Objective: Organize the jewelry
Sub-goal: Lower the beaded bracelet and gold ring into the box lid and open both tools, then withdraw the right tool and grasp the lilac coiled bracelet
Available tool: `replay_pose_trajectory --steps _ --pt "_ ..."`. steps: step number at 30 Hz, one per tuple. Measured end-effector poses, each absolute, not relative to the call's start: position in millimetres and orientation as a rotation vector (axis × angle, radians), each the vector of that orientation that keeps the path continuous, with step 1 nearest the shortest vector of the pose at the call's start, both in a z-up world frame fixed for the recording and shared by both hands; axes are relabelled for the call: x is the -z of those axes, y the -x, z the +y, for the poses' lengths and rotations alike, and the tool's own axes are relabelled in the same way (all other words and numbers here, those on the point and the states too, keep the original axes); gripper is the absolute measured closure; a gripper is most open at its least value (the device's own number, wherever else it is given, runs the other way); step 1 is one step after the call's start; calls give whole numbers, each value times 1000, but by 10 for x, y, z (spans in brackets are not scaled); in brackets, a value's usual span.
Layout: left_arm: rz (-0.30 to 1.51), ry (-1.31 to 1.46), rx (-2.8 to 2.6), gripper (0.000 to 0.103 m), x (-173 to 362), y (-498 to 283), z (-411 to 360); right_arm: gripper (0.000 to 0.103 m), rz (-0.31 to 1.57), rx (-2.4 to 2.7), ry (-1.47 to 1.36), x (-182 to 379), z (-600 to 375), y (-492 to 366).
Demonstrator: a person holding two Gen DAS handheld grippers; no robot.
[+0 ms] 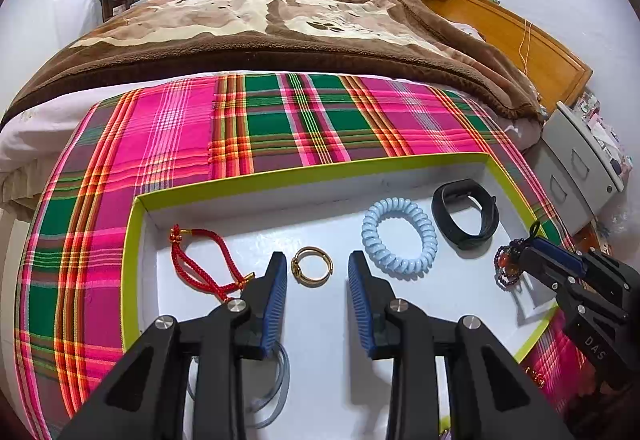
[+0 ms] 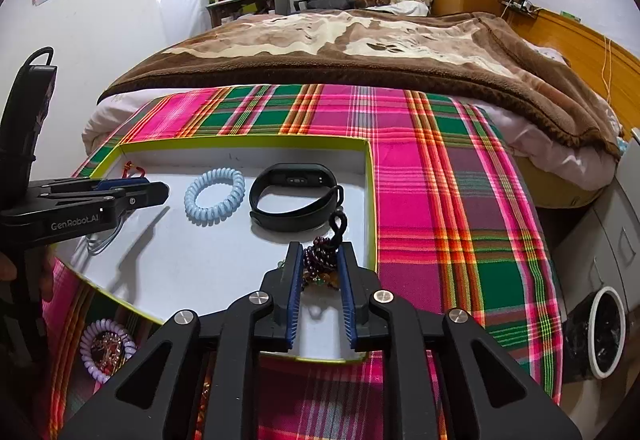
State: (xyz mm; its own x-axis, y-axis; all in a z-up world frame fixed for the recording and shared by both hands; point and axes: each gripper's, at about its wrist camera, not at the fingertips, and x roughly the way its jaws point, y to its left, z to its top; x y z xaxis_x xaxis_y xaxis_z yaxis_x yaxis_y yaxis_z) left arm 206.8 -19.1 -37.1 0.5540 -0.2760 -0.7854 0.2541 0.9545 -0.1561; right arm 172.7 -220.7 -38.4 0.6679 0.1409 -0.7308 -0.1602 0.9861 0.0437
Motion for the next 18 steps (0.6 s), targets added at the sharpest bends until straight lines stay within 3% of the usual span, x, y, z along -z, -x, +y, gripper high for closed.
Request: replay_pose_trajectory --steps 4,6,8,18 --pt "920 34 325 66 327 -2009 -185 81 807 -170 19 349 -2211 -1690" --pt "914 33 325 64 304 -1985 -183 71 803 -174 16 333 -2210 -1673" --pt "906 33 322 64 275 -1950 -177 67 796 -179 18 311 -2197 -1647" --pt "863 56 329 62 103 -1640 -81 67 763 -180 -18 207 -2225 -1432"
